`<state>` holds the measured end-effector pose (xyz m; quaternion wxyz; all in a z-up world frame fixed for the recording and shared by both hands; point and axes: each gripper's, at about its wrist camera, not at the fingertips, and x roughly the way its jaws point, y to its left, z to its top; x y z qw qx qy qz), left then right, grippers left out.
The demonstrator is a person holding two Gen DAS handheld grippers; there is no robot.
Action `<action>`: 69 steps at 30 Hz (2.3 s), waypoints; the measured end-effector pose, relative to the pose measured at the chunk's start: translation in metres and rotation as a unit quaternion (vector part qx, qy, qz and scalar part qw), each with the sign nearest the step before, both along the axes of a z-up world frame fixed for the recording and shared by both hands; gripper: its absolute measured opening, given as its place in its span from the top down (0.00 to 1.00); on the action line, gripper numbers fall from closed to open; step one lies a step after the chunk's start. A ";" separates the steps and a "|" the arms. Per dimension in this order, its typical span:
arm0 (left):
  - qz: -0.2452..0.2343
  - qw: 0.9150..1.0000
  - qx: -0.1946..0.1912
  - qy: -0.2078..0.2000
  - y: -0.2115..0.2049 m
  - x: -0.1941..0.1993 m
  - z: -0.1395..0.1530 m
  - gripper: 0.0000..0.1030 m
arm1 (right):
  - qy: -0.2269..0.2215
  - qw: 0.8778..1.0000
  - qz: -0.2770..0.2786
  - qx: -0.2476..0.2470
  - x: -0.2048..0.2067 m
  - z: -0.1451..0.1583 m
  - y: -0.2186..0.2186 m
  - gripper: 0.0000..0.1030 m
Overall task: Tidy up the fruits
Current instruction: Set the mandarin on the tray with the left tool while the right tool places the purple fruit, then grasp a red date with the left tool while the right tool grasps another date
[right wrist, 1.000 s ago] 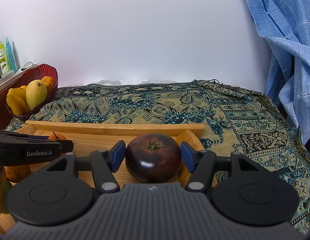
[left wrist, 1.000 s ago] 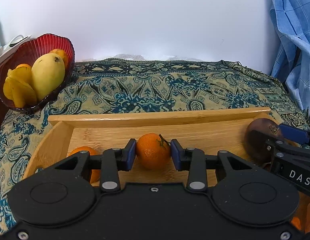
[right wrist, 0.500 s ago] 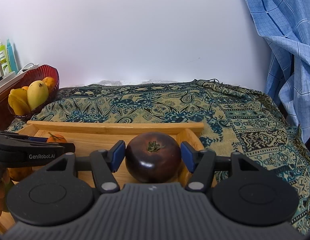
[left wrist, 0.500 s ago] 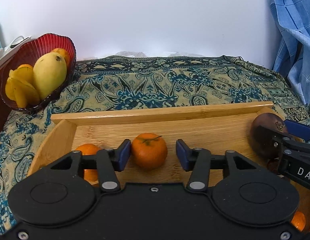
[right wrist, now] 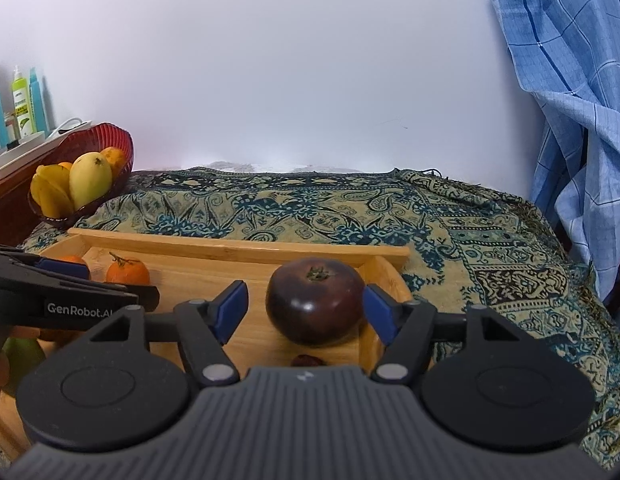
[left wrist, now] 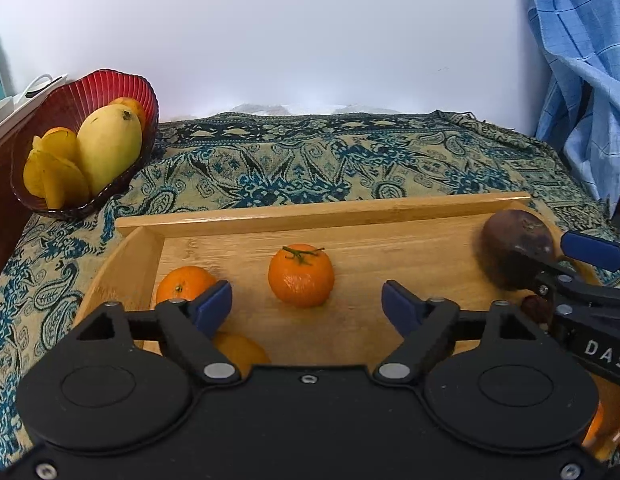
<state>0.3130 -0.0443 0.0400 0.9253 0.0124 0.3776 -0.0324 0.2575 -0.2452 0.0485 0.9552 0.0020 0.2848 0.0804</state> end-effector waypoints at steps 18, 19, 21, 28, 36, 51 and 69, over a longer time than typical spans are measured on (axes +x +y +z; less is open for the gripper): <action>-0.032 0.997 0.014 -0.069 0.008 -0.081 0.031 0.08 | -0.076 0.997 0.001 -0.016 -0.074 0.023 0.011 0.12; -0.033 0.997 0.015 -0.073 0.009 -0.086 0.032 0.08 | -0.079 0.997 0.001 -0.017 -0.079 0.024 0.012 0.12; -0.036 0.996 0.017 -0.079 0.011 -0.097 0.033 0.08 | -0.086 0.996 0.003 -0.014 -0.091 0.024 0.014 0.12; -0.043 0.993 0.045 -0.100 0.016 -0.137 0.028 0.07 | -0.098 0.995 0.017 -0.025 -0.131 0.019 0.029 0.11; -0.048 0.991 0.062 -0.107 0.021 -0.174 0.016 0.05 | -0.099 0.993 0.047 -0.033 -0.172 0.009 0.041 0.11; -0.052 0.996 0.040 -0.064 0.036 -0.194 -0.018 0.02 | -0.054 0.995 0.076 -0.045 -0.200 -0.018 0.057 0.22; -0.064 0.994 0.051 -0.076 0.044 -0.215 -0.025 0.08 | -0.040 0.995 0.090 -0.028 -0.210 -0.025 0.059 0.50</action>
